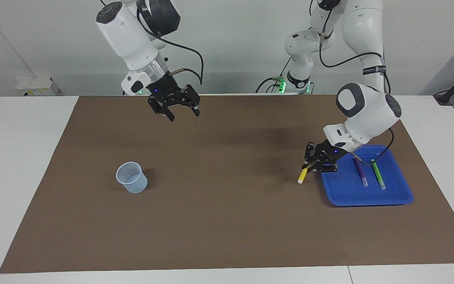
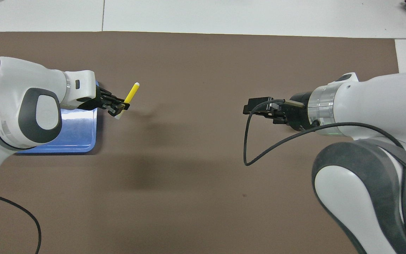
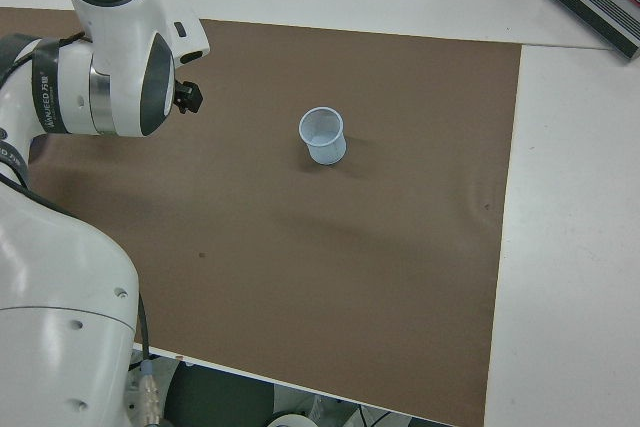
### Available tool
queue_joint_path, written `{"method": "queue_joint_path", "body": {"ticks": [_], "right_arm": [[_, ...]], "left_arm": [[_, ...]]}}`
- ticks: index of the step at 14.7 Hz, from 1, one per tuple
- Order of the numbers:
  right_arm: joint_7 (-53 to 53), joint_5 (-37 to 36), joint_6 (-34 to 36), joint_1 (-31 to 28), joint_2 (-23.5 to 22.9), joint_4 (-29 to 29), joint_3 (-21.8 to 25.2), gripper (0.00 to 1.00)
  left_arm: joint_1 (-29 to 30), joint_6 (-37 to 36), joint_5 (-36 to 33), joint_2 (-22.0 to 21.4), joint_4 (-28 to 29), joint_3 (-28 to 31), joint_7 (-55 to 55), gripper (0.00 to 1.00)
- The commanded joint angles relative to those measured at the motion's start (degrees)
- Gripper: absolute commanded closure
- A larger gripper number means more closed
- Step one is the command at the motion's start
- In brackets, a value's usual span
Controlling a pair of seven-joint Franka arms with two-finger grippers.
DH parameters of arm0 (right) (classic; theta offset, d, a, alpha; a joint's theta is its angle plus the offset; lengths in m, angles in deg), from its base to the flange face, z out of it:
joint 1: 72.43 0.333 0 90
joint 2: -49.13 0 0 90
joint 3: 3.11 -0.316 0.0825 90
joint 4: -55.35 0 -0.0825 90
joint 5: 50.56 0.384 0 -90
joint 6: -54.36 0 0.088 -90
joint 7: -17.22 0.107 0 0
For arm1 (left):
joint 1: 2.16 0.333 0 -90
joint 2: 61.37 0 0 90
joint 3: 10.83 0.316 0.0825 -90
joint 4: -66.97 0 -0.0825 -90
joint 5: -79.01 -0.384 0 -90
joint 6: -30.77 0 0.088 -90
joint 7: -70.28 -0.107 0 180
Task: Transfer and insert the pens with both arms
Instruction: 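Grasp the yellow pen's free end with the right gripper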
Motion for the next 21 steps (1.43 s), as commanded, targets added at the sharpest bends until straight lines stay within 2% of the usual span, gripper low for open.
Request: {"method": "queue_joint_path", "body": {"ticks": [1,3,7,9,12,14,21], "right_arm": [[5.1,4.1,-6.2,0.1,-1.8,-0.3,-0.2,0.0],[5.7,4.4,-9.8,0.5,-3.1,-0.6,-0.2,0.0],[5.8,4.4,-19.1,5.7,-7.1,-1.7,-0.2,0.05],[5.9,4.4,-23.9,8.1,-9.6,-2.4,-0.2,0.11],[5.2,4.3,-24.3,8.2,-10.0,-2.0,-0.2,0.18],[3.2,4.3,-24.4,7.9,-11.0,-2.2,-0.2,0.32],[3.2,4.2,-31.9,9.5,-14.8,-2.5,-0.2,0.33]], "left_arm": [[-3.4,1.5,3.0,-0.8,0.1,0.6,-0.9,1.0],[-6.2,3.5,8.2,-1.4,0.5,0.6,-1.0,1.0],[-13.4,8.1,9.4,-1.6,0.4,0.6,-0.6,1.0],[-14.2,10.1,9.6,-1.6,0.8,0.6,-0.6,1.0],[-15.3,10.3,9.6,-1.7,0.8,0.6,-0.4,1.0],[-15.3,10.1,9.6,-2.4,0.7,0.6,-0.1,1.0],[-16.7,9.6,9.6,-3.9,0.9,0.4,2.0,1.0]]}}
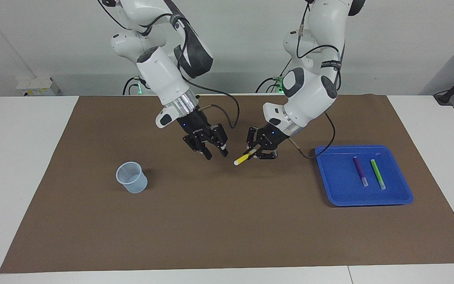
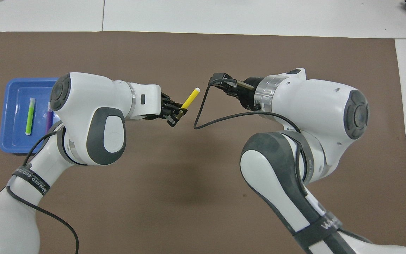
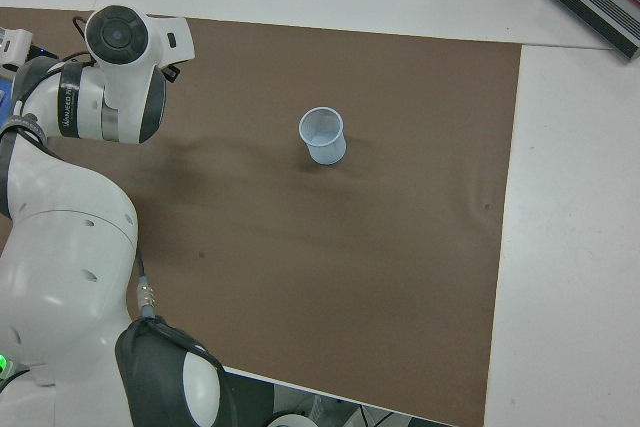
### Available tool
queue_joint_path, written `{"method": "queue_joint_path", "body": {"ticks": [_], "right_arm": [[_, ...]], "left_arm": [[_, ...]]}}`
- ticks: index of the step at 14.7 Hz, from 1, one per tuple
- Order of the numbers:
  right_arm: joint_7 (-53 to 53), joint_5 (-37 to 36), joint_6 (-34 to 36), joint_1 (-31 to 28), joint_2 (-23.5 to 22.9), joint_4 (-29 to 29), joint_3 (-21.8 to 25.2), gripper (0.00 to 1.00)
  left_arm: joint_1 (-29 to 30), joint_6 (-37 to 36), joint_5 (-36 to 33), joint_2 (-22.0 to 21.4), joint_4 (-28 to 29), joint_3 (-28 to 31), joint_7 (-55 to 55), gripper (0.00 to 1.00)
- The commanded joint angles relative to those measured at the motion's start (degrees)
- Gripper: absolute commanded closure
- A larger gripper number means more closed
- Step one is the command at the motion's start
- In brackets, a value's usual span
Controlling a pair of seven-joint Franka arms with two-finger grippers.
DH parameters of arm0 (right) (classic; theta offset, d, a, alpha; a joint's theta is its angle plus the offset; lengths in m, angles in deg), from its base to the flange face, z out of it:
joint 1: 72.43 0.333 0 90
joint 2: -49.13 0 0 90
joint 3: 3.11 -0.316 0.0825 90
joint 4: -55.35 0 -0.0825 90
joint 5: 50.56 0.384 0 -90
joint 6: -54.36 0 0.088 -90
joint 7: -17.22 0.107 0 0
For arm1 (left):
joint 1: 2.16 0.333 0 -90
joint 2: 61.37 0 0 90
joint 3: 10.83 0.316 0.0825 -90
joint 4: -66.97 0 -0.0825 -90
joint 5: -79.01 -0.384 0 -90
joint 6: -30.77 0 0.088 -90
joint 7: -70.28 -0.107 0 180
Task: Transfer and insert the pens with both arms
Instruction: 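Grasp the yellow pen's free end with the right gripper, then carry the yellow pen to the cup with the right gripper while the left gripper withdraws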
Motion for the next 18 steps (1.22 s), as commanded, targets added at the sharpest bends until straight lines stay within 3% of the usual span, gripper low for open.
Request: {"method": "queue_joint_path", "body": {"ticks": [1,8,13,18], "right_arm": [[-1.3,1.0,-3.2,1.4,-2.1,-1.4,-0.1,0.34],[-2.5,0.5,-4.7,3.6,-3.7,-1.6,-0.1,0.37],[-17.7,0.2,-3.9,-0.7,-4.0,-1.6,-0.1,0.37],[-13.2,1.1,-3.8,1.2,-3.8,-1.4,-0.1,0.38]], "left_arm": [[-3.3,0.4,1.2,-2.1,1.0,0.7,3.8,1.0],[-5.7,1.3,1.1,-3.3,1.2,0.8,7.7,1.0],[-4.2,0.5,1.1,-4.2,3.0,1.0,6.5,1.0],[-4.2,0.6,1.1,-4.2,2.7,1.0,6.6,1.0]]}}
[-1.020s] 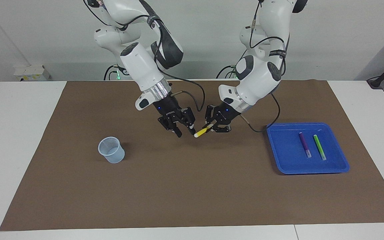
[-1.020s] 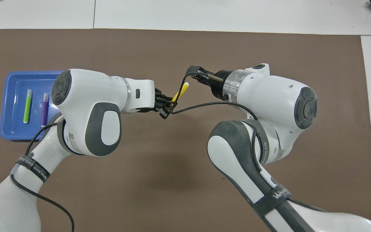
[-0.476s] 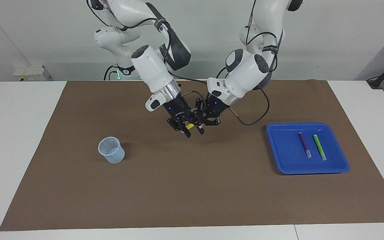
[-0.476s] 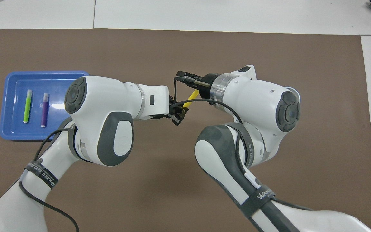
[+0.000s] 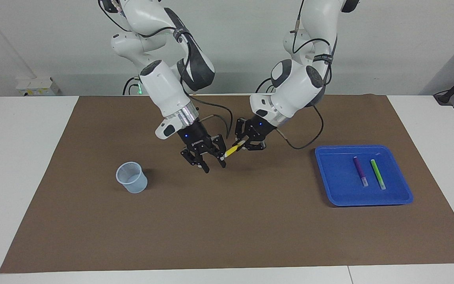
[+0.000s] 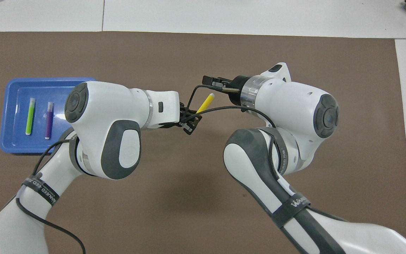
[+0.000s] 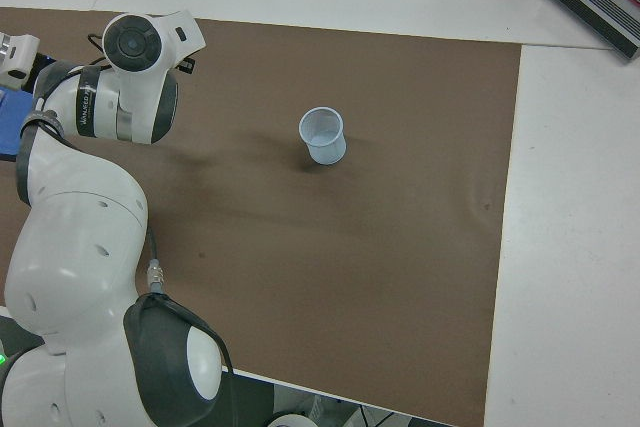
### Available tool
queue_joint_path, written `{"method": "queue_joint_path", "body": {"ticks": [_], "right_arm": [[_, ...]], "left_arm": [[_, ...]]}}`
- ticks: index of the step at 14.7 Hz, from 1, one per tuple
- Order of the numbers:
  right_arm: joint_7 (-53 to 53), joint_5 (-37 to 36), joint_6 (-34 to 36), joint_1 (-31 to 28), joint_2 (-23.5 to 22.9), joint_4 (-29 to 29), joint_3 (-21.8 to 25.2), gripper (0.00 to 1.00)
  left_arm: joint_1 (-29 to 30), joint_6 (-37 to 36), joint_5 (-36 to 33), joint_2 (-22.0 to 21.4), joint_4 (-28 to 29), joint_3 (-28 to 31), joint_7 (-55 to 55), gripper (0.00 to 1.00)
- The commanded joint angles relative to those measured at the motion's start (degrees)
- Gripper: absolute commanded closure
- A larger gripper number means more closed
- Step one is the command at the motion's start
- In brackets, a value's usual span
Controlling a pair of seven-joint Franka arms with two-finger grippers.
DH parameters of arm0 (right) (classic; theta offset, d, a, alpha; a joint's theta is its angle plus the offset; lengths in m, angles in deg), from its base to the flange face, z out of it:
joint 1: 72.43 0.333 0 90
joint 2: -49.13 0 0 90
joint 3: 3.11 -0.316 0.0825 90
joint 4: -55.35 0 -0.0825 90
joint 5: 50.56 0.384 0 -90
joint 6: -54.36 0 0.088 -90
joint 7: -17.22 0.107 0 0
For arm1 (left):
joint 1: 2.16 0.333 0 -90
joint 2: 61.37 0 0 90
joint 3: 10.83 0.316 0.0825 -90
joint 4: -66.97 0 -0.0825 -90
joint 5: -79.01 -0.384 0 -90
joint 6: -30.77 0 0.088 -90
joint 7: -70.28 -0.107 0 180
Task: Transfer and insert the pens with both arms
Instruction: 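Carry the yellow pen to the cup with the right gripper while the left gripper withdraws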
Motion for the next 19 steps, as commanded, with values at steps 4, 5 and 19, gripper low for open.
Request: {"method": "queue_joint_path", "body": {"ticks": [4,5,19], "right_arm": [[1.1,1.1,2.4,2.1,0.6,1.1,-0.3,0.42],[1.1,1.1,2.5,2.4,1.0,1.8,-0.3,0.43],[1.4,0.4,11.4,1.5,3.8,1.4,0.0,1.0]], "left_arm": [[0.0,0.7,1.1,-2.0,1.5,0.2,0.0,1.0],[0.1,0.7,1.1,-2.0,1.5,0.2,-0.1,1.0],[0.3,-0.2,1.0,-2.1,1.6,0.4,0.1,1.0]]}}
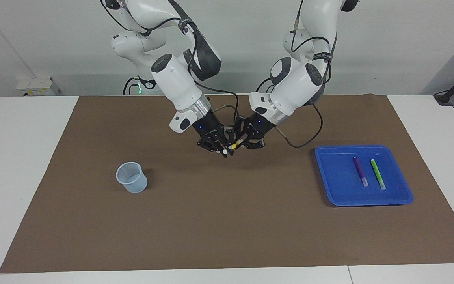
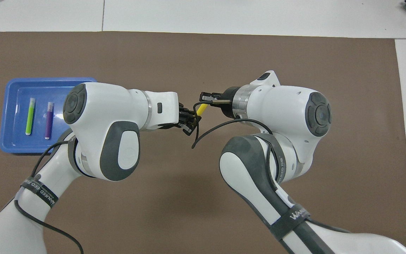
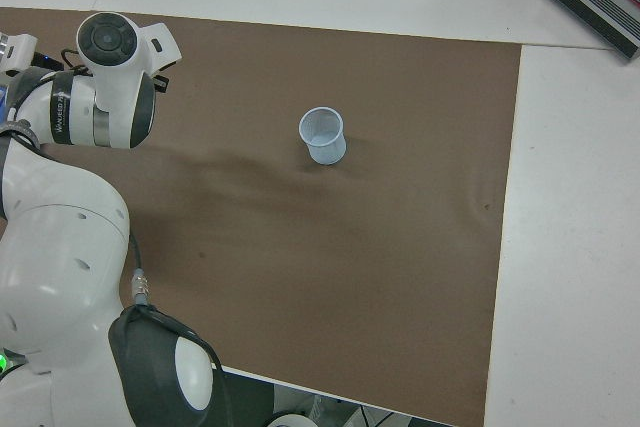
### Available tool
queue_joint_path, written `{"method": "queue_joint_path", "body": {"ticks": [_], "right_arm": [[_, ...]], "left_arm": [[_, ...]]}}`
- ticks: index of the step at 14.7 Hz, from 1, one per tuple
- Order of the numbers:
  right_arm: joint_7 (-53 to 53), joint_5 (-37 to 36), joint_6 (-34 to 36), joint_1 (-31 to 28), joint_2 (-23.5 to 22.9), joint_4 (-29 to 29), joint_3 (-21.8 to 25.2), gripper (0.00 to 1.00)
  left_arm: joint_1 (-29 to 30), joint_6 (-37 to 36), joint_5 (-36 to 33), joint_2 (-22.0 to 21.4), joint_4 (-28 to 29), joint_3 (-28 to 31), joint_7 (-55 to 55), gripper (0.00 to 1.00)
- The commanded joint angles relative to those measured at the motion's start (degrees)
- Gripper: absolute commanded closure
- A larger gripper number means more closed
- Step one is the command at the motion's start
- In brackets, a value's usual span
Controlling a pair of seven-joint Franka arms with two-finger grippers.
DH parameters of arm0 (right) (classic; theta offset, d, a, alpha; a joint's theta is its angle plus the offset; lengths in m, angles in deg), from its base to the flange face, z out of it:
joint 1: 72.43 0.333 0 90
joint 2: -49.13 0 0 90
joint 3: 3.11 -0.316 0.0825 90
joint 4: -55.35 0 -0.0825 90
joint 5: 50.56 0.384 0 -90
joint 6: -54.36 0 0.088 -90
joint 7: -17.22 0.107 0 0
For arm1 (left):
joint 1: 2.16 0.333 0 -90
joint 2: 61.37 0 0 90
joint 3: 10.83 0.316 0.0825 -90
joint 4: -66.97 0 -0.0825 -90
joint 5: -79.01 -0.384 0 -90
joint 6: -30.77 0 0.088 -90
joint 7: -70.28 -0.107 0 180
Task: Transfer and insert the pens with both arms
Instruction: 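Carry the yellow pen to the cup with the right gripper while the left gripper withdraws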
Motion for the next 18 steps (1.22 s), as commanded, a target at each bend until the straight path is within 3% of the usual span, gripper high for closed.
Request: {"method": "queue_joint_path", "body": {"ticks": [1,2,7,9,12,16,18], "right_arm": [[-1.0,0.1,2.1,-1.2,1.5,0.8,-0.1,1.0],[-1.5,0.1,2.0,-1.2,1.4,0.7,-0.1,1.0],[-1.8,-0.6,1.9,-2.0,1.4,0.3,0.0,1.0],[-3.2,-2.6,2.3,-3.4,1.6,0.2,0.2,1.0],[-12.1,-5.9,10.3,-8.8,3.3,-1.2,0.3,1.0],[-16.1,-26.1,19.4,-14.7,7.6,-1.9,0.2,1.0],[-18.0,-30.9,20.9,-15.8,7.8,-2.9,0.2,1.0]], "left_arm": [[0.2,-0.1,0.3,-1.5,1.8,0.9,0.0,0.64],[0.3,-0.3,0.2,-1.7,1.9,0.9,0.0,0.01],[3.1,-2.2,-0.3,-1.9,2.2,1.0,-0.2,0.0],[7.8,-3.6,-0.7,-1.9,2.2,1.1,-0.3,0.0],[13.7,-5.1,-1.7,-2.2,1.9,1.1,-0.2,0.0],[20.0,-3.7,-2.6,-1.9,1.4,1.4,-0.8,0.0],[21.6,-1.2,-12.5,-1.4,0.8,1.9,-0.2,0.0]]}}
